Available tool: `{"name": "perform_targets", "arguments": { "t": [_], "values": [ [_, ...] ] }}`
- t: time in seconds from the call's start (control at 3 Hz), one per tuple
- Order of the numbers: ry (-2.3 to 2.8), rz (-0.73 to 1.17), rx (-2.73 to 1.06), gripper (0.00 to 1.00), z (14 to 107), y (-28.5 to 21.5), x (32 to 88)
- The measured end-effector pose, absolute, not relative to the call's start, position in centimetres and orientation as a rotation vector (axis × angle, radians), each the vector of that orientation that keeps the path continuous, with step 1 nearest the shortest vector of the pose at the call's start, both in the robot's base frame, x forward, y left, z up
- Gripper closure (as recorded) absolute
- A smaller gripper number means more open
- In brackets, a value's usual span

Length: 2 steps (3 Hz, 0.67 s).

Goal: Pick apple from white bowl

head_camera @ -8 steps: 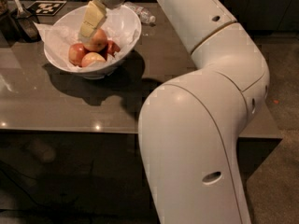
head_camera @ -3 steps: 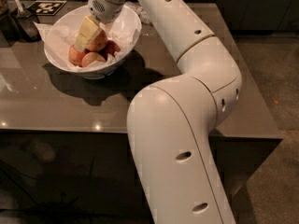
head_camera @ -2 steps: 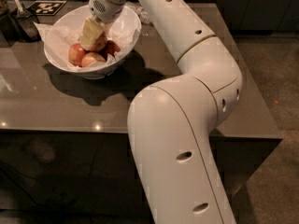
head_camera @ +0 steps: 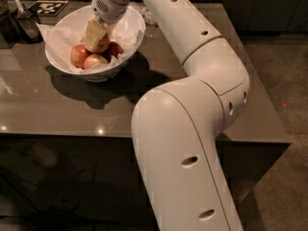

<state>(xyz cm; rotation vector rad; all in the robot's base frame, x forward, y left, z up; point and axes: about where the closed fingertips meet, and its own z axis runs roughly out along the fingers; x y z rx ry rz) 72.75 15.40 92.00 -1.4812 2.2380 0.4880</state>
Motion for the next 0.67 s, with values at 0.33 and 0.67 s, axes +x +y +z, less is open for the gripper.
{"name": "perform_targets", "arguments": {
  "t": [0.33, 0.67],
  "values": [
    [2.186, 0.472, -1.515, 1.00, 93.1, 16.3, 72.4],
    [2.073, 0.486, -1.585, 1.00, 96.0, 17.8, 70.9]
  ]
}}
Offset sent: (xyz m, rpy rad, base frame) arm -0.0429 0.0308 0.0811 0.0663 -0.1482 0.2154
